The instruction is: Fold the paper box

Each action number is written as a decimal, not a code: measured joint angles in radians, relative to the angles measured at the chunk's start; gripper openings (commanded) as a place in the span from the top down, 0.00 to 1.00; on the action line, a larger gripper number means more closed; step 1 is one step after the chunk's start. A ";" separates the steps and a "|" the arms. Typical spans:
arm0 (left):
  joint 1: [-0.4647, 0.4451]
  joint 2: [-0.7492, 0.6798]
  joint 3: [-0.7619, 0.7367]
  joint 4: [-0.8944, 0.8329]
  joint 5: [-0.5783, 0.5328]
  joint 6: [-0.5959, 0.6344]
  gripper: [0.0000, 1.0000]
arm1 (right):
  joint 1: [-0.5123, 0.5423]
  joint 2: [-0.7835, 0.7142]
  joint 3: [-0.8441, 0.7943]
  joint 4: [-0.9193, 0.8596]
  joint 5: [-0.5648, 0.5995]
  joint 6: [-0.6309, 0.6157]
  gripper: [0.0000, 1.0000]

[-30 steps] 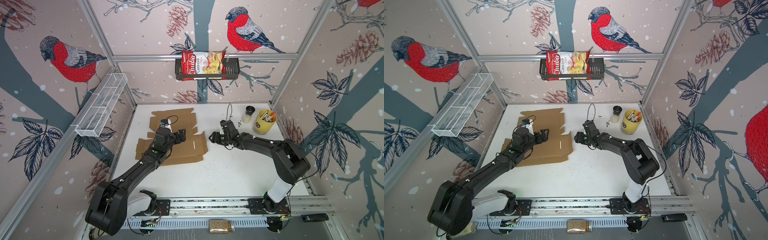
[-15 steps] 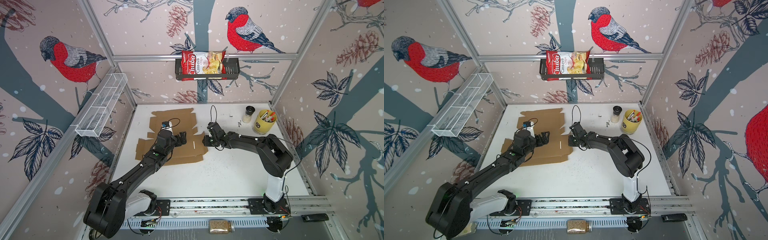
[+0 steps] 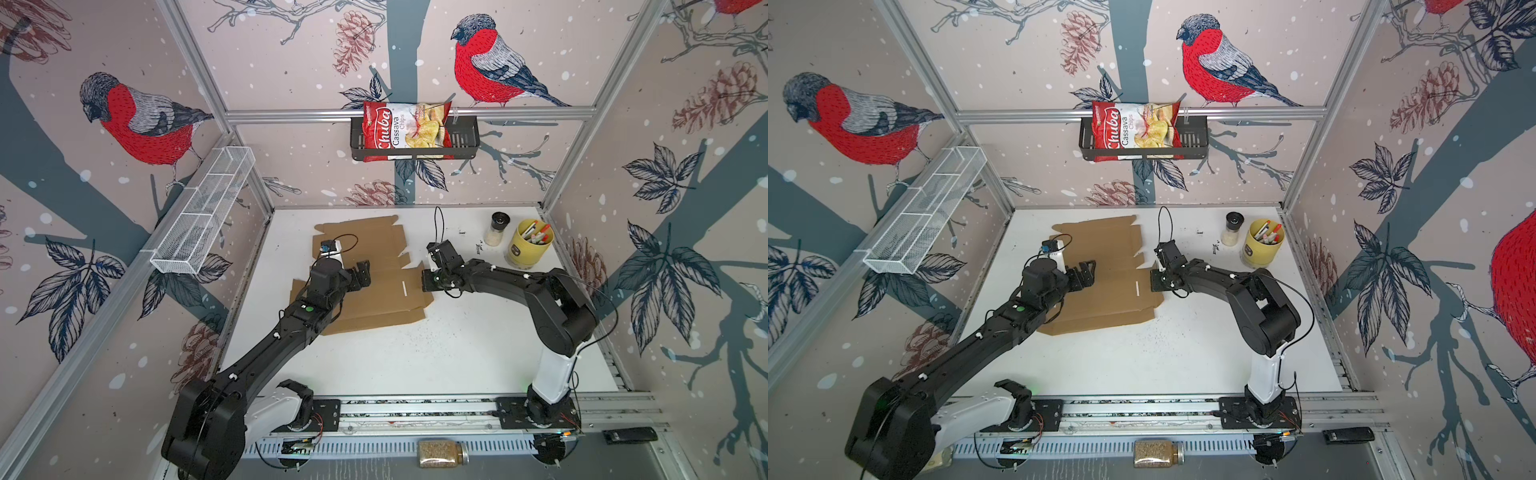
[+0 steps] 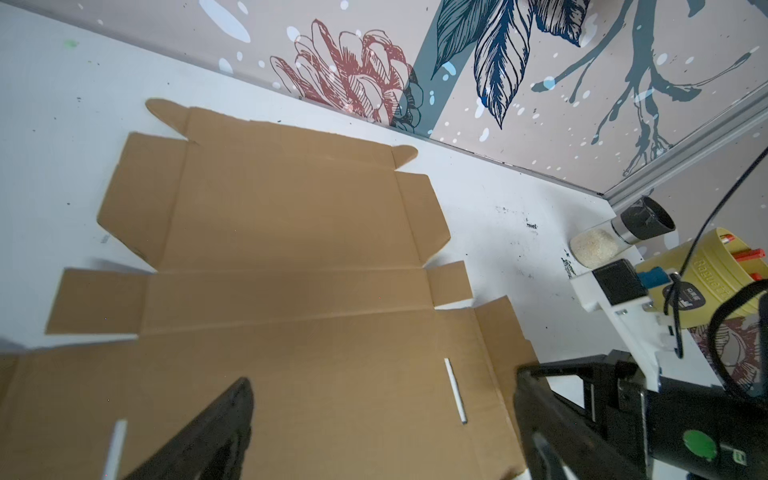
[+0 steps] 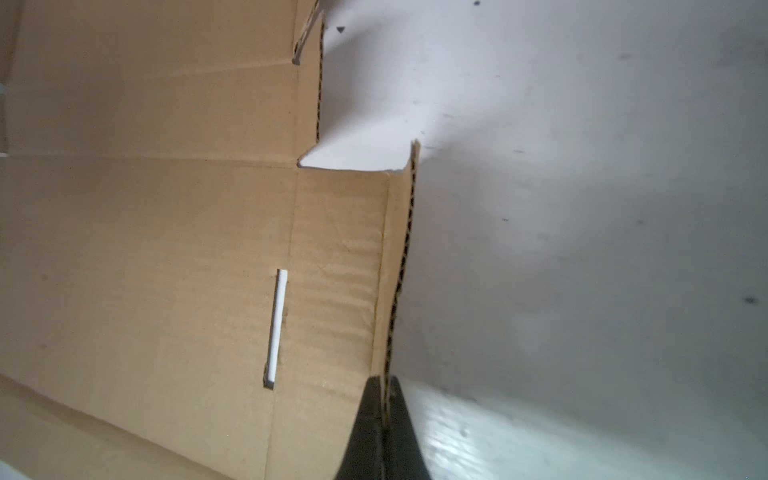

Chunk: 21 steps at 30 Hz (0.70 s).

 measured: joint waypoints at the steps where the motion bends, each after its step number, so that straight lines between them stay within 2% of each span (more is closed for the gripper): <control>1: 0.000 0.001 0.006 -0.006 -0.010 0.003 0.04 | -0.021 -0.013 -0.013 -0.015 0.017 -0.019 0.94; 3: 0.000 0.010 0.014 -0.010 -0.025 0.007 0.04 | -0.066 -0.037 -0.034 -0.040 0.050 -0.039 0.88; 6: 0.006 0.039 0.021 -0.014 -0.030 0.006 0.04 | -0.108 -0.046 -0.037 -0.069 0.148 -0.051 0.62; 8: 0.010 0.060 0.028 -0.017 -0.021 0.005 0.04 | -0.106 -0.047 -0.032 -0.101 0.186 -0.060 0.54; 11: 0.011 0.085 0.039 -0.015 0.004 0.001 0.04 | -0.094 -0.084 -0.029 -0.129 0.254 -0.054 0.51; 15: 0.021 0.128 0.045 -0.014 0.041 -0.003 0.16 | -0.040 -0.204 -0.054 -0.132 0.314 0.020 0.52; 17: 0.027 0.149 0.045 -0.012 0.081 -0.016 0.26 | 0.008 -0.248 -0.080 -0.126 0.290 0.066 0.54; 21: 0.003 0.193 0.013 0.036 0.232 -0.074 0.42 | 0.096 -0.279 -0.158 -0.099 0.162 0.158 0.66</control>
